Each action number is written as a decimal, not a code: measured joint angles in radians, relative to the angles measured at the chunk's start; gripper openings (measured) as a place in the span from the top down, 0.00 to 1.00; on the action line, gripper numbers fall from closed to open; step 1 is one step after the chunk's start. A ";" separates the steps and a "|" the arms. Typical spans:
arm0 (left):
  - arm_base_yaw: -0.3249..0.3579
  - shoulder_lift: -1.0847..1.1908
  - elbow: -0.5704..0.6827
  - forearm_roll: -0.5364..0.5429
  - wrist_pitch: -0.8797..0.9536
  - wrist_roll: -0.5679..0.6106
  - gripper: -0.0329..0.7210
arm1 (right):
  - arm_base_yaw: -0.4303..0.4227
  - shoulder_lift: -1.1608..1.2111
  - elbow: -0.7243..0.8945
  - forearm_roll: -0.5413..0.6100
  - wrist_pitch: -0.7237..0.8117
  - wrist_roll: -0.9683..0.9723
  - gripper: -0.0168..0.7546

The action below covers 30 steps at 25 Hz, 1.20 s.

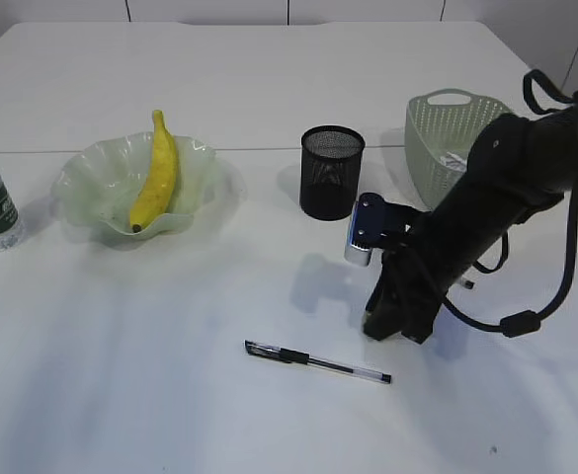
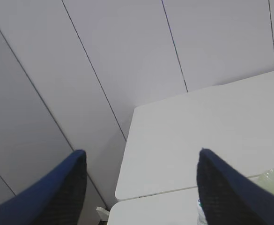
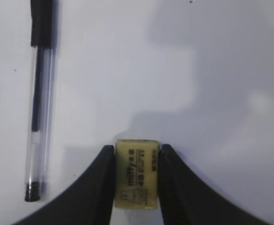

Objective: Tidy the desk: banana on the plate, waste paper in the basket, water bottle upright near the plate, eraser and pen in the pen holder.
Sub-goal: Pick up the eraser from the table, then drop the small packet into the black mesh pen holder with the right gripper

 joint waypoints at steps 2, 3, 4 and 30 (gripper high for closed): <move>0.000 0.000 0.000 0.000 0.000 0.000 0.27 | 0.000 0.000 -0.027 0.000 0.015 0.013 0.69; 0.000 0.000 0.000 0.000 0.001 0.000 0.27 | 0.000 0.000 -0.044 0.000 0.022 0.017 0.69; 0.000 0.000 0.000 0.000 0.001 0.000 0.27 | 0.000 0.000 -0.071 0.000 0.031 0.022 0.69; 0.000 0.000 0.000 0.000 0.003 0.000 0.27 | 0.000 0.011 -0.468 0.051 -0.082 0.270 0.69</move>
